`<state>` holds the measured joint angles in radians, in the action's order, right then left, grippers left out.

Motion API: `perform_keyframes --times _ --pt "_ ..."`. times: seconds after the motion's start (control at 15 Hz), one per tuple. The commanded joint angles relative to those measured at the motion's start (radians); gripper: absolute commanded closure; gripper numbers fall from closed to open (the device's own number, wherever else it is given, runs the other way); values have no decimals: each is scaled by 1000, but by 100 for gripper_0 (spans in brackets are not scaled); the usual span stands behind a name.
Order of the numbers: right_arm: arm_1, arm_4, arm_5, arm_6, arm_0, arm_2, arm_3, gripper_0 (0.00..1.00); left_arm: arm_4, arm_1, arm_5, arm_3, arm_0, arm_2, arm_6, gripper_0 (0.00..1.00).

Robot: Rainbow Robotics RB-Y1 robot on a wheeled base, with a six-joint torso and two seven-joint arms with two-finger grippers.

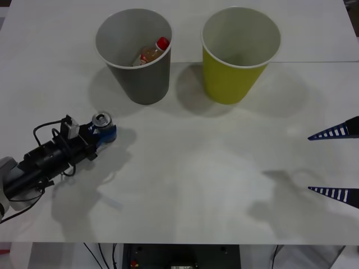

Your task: Put the can into the green bin and the plastic bottle into the gray bin

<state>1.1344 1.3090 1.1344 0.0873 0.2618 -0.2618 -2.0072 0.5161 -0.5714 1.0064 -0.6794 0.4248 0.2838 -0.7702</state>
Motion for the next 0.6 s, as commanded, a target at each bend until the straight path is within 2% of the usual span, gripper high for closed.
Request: perform_keyframes --times 0.07,0.2,0.4,0.6 --pt "0 0 0 0 0 0 0 0 53 -45 -26 -120 -60 0 23 100" --pt "0 0 0 0 0 0 0 0 122 -88 -51 -235 -110 -17 114 100" --pt "0 0 0 0 0 0 0 0 245 -163 -52 -402 -179 -54 322 100" --pt "0 0 0 0 0 0 0 0 395 -239 -52 -598 -248 -112 592 100"
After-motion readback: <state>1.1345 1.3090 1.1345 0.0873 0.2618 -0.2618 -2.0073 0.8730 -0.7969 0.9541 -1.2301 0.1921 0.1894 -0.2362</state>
